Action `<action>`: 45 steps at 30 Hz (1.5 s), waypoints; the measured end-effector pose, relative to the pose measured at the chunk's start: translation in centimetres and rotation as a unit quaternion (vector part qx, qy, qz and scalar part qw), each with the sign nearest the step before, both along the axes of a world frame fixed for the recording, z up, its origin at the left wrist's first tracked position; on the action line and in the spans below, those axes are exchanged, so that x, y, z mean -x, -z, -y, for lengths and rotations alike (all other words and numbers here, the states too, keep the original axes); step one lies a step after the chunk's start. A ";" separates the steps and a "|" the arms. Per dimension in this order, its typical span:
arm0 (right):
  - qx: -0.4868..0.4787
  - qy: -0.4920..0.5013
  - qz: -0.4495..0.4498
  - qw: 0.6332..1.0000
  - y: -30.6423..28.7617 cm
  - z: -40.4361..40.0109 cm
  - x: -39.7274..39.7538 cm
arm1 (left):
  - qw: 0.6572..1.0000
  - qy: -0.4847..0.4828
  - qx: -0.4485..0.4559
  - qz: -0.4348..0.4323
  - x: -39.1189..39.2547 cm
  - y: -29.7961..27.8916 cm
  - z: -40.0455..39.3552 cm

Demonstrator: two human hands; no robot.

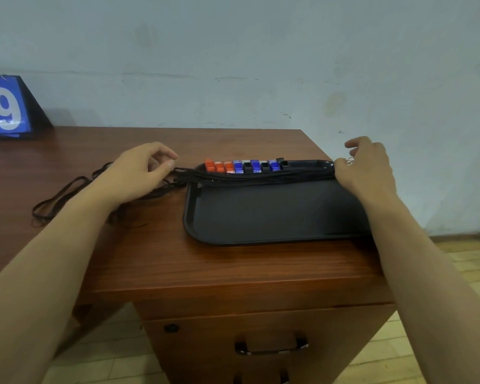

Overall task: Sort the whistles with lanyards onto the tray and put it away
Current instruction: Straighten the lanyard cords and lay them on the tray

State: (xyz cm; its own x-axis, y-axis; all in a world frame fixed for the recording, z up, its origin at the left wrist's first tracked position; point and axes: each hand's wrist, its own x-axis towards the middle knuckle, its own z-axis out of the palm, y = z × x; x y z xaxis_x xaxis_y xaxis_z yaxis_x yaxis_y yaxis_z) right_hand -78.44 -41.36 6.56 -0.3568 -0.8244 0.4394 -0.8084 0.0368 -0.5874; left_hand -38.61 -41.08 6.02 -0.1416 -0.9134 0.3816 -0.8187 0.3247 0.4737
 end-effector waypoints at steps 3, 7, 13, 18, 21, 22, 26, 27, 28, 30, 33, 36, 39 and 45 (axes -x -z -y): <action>0.017 -0.021 -0.017 0.999 0.0 0.0 -0.2 | 0.996 0.000 -0.083 0.025 -1.2 -0.4 -0.1; 0.024 -0.087 -0.070 0.993 0.1 0.1 -0.8 | 0.975 0.011 -0.204 0.092 -2.2 -0.3 -0.1; 0.005 -0.179 -0.114 0.977 0.1 0.1 -1.6 | 0.980 -0.016 -0.167 0.111 -2.0 -0.2 0.2; -0.014 -0.222 -0.127 0.967 0.2 0.4 -1.9 | 0.987 -0.079 -0.100 0.100 -1.8 -0.4 0.1; -0.012 -0.229 -0.125 0.965 0.1 0.3 -1.8 | 0.992 -0.116 -0.031 0.024 -1.2 -0.9 -0.1; -0.011 -0.231 -0.123 0.965 0.1 0.3 -1.9 | 0.991 -0.131 -0.008 -0.001 -1.1 -1.0 -0.2; -0.009 -0.237 -0.118 0.964 0.0 0.1 -2.0 | 0.967 -0.169 0.035 -0.185 -0.8 -1.4 -0.7; -0.008 -0.238 -0.118 0.964 0.0 0.1 -2.0 | 0.955 -0.168 0.029 -0.241 -0.8 -1.5 -0.7; -0.008 -0.238 -0.118 0.964 0.0 0.0 -2.0 | 0.945 -0.160 0.019 -0.284 -0.8 -1.6 -0.7; -0.006 -0.239 -0.115 0.964 -0.1 -0.1 -2.0 | 0.931 -0.130 0.005 -0.342 -1.0 -1.7 -0.3; -0.006 -0.241 -0.113 0.964 -0.1 -0.2 -2.1 | 0.932 -0.098 -0.010 -0.348 -1.3 -1.6 0.1; -0.004 -0.241 -0.112 0.964 0.0 -0.1 -2.1 | 0.951 -0.095 -0.004 -0.295 -1.0 -1.4 -0.2; 0.000 -0.243 -0.110 0.964 0.0 -0.1 -2.0 | 0.952 -0.097 -0.003 -0.291 -1.0 -1.2 -0.4; -0.001 -0.245 -0.112 0.963 0.1 -0.1 -2.0 | 0.983 -0.126 0.022 -0.129 -1.9 -1.1 -0.6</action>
State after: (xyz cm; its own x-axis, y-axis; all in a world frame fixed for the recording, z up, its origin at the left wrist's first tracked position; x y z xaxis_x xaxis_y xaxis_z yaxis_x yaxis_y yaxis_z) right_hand -76.41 -41.29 6.50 0.1782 -0.8711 0.4577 -0.8358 -0.3794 -0.3968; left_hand -36.73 -40.46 7.13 0.1927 -0.8891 0.4152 -0.7306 0.1525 0.6656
